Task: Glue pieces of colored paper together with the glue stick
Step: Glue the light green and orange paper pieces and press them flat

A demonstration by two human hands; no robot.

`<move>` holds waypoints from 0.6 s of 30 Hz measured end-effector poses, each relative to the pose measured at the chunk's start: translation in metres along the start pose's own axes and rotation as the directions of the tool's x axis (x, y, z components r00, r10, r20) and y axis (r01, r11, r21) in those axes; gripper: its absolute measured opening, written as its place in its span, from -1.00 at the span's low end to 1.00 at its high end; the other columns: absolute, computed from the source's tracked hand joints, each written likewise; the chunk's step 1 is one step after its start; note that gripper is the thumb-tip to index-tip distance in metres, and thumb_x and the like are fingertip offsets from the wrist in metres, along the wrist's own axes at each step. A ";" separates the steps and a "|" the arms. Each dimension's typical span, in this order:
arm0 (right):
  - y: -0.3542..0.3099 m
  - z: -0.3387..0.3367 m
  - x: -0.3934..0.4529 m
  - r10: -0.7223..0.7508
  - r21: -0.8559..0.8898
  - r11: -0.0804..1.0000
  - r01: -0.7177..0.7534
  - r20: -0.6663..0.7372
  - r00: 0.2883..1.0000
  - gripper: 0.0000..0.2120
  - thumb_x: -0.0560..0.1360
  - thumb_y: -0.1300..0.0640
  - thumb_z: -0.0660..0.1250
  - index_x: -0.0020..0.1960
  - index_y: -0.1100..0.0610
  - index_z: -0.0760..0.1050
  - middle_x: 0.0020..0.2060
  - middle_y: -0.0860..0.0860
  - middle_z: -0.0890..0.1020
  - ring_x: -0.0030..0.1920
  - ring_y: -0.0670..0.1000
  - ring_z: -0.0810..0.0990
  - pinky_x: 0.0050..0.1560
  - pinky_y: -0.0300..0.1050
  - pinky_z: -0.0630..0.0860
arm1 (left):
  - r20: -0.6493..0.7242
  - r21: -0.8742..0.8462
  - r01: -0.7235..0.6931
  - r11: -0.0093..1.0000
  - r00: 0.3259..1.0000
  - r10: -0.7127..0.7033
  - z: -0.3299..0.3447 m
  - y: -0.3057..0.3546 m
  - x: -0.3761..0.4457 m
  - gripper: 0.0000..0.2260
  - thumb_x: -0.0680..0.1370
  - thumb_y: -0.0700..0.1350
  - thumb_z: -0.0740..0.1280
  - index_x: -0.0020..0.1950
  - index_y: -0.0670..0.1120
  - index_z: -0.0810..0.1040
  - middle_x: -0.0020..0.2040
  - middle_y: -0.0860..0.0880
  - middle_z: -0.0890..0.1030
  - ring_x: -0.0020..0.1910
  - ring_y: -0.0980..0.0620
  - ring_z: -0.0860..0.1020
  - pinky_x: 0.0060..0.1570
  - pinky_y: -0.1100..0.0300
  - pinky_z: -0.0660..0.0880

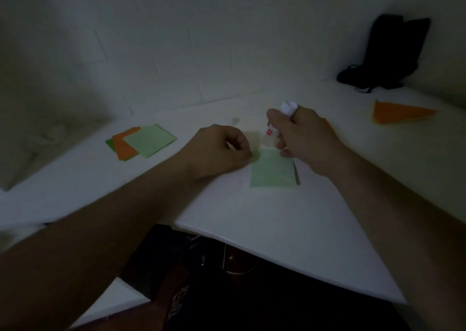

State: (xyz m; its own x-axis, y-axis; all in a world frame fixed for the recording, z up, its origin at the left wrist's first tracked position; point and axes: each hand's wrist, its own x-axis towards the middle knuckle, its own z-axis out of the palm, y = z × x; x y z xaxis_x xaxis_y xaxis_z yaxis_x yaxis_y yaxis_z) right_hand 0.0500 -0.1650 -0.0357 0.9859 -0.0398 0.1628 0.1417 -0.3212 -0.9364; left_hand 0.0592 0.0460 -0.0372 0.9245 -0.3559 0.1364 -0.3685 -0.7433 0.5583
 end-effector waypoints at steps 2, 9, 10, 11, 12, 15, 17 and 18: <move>0.000 -0.001 0.000 -0.001 -0.019 1.000 0.001 -0.008 1.000 -0.67 0.62 -0.19 0.31 0.13 0.05 0.61 -0.37 -0.08 0.61 -0.33 -0.11 0.60 -0.15 -0.02 0.70 | 0.020 -0.005 0.020 1.000 1.000 -0.020 0.002 -0.001 0.005 -0.82 0.46 0.18 0.51 -0.11 0.11 0.66 -0.12 0.19 0.69 -0.28 0.29 0.58 -0.16 0.31 0.44; 0.004 -0.001 0.004 -0.107 -0.279 0.951 0.135 0.114 0.988 -0.68 0.63 -0.23 0.26 -0.17 -0.05 0.49 -0.41 -0.13 0.54 -0.31 -0.16 0.52 -0.15 -0.10 0.50 | 0.030 0.109 0.020 0.994 0.999 -0.024 0.015 -0.007 0.019 -0.56 0.29 0.40 0.49 0.02 0.19 0.55 -0.09 0.17 0.55 -0.14 0.12 0.55 0.03 0.09 0.54; 0.004 -0.001 0.005 -0.114 -0.309 0.938 0.154 0.145 0.983 -0.69 0.63 -0.23 0.25 -0.15 -0.05 0.47 -0.39 -0.17 0.51 -0.31 -0.21 0.48 -0.17 -0.15 0.42 | 0.036 0.098 0.012 0.995 0.999 -0.016 0.015 -0.008 0.019 -0.52 0.24 0.45 0.45 0.01 0.21 0.54 -0.09 0.17 0.55 -0.13 0.11 0.55 0.05 0.08 0.55; 0.003 0.000 0.005 -0.118 -0.337 0.926 0.172 0.173 0.978 -0.69 0.64 -0.23 0.25 -0.15 -0.04 0.45 -0.37 -0.16 0.50 -0.32 -0.22 0.46 -0.20 -0.17 0.37 | 0.034 0.092 0.003 0.996 0.999 -0.006 0.015 -0.010 0.020 -0.48 0.19 0.49 0.39 0.00 0.22 0.53 -0.08 0.18 0.55 -0.11 0.11 0.55 0.06 0.07 0.55; 0.003 0.000 0.004 -0.126 -0.364 0.912 0.191 0.197 0.972 -0.67 0.64 -0.21 0.25 -0.19 -0.04 0.45 -0.36 -0.11 0.54 -0.34 -0.20 0.47 -0.23 -0.16 0.36 | 0.026 0.089 -0.003 0.996 1.000 0.001 0.016 -0.011 0.020 -0.46 0.16 0.51 0.36 -0.01 0.23 0.54 -0.08 0.18 0.55 -0.08 0.10 0.56 0.08 0.07 0.55; 0.001 0.001 0.002 -0.146 -0.419 0.878 0.231 0.226 0.963 -0.68 0.64 -0.18 0.27 -0.19 -0.03 0.51 -0.30 0.06 0.64 -0.32 -0.06 0.57 -0.28 -0.10 0.40 | 0.018 0.086 -0.015 0.996 1.000 0.014 0.017 -0.014 0.021 -0.43 0.14 0.53 0.33 0.00 0.23 0.55 -0.07 0.18 0.56 -0.04 0.09 0.58 0.11 0.05 0.56; 0.000 0.001 0.004 -0.152 -0.453 0.856 0.250 0.242 0.958 -0.72 0.64 -0.18 0.28 -0.13 -0.04 0.55 -0.27 0.05 0.66 -0.25 -0.01 0.62 -0.24 -0.09 0.45 | 0.019 0.085 -0.019 0.996 1.000 0.018 0.017 -0.014 0.022 -0.45 0.14 0.53 0.33 -0.02 0.26 0.54 -0.07 0.19 0.56 -0.05 0.10 0.58 0.12 0.04 0.56; 0.000 0.001 0.006 -0.153 -0.471 0.844 0.256 0.245 0.957 -0.74 0.63 -0.17 0.29 -0.10 -0.03 0.57 -0.26 0.00 0.66 -0.23 -0.04 0.62 -0.22 -0.12 0.47 | 0.022 0.079 -0.020 0.997 1.000 0.018 0.017 -0.014 0.022 -0.46 0.15 0.53 0.32 -0.02 0.27 0.54 -0.07 0.19 0.56 -0.05 0.11 0.58 0.12 0.04 0.56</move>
State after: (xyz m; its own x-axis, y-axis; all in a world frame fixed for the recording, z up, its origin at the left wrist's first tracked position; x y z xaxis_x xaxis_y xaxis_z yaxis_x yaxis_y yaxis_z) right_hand 0.0556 -0.1637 -0.0348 0.9440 0.2433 0.2230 0.3297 -0.7269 -0.6024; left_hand 0.0834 0.0394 -0.0559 0.9153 -0.3817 0.1282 -0.3932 -0.7786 0.4890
